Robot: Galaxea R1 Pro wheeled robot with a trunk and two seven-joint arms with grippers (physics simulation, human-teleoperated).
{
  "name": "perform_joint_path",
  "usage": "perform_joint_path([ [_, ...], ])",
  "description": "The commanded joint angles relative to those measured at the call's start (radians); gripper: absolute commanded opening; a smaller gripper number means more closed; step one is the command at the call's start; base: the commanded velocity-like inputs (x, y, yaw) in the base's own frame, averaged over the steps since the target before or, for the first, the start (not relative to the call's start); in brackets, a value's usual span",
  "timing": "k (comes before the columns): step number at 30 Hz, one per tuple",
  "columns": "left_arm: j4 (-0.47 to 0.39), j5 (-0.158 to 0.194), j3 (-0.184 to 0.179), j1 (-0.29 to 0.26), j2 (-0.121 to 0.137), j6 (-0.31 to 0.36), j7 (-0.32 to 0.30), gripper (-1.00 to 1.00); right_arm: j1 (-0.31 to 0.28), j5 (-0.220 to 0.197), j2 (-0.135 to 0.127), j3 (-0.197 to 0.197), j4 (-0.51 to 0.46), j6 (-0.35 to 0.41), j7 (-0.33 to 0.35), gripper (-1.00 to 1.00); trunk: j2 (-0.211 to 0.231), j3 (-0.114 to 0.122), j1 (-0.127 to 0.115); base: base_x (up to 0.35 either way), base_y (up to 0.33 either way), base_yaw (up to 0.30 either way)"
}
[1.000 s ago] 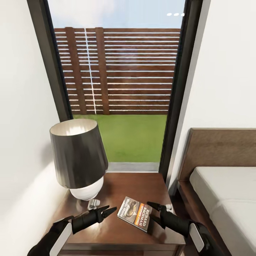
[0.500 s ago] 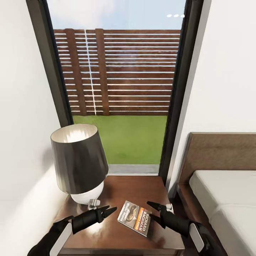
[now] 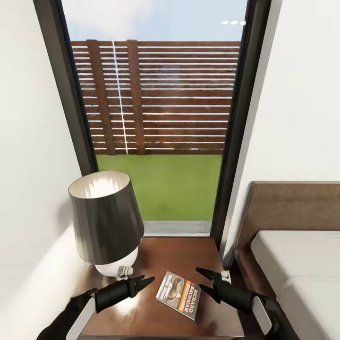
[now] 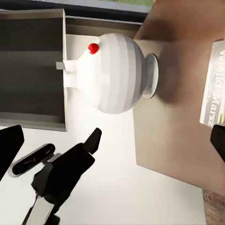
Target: In the bedroom, move the book from the bed onto either nightstand, and place the two sandals side by side next to the bed.
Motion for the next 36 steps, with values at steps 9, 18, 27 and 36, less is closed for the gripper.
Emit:
perform_joint_path([
  [9,0.092,0.000,0.002,0.000,0.006,-0.003,0.035,1.00,0.003,0.018,-0.097,-0.004,0.004,-0.089,0.009,1.00,0.063,0.027,-0.035,0.000,0.000,0.000],
  [18,0.102,-0.092,-0.005,0.001,0.005,-0.012,0.041,1.00,0.009,0.054,-0.247,-0.004,0.010,-0.120,0.009,1.00,0.126,0.056,-0.069,0.000,0.000,0.000],
  [27,0.237,-0.158,-0.007,0.004,0.003,-0.101,0.041,1.00,0.013,0.177,-0.299,-0.004,0.157,-0.308,0.010,1.00,0.189,0.084,-0.104,0.000,0.000,0.000],
  [36,0.505,-0.198,-0.009,0.005,-0.033,-0.282,0.042,1.00,0.013,0.368,-0.298,-0.004,0.429,-0.551,0.000,1.00,0.252,0.112,-0.138,0.000,0.000,0.000],
])
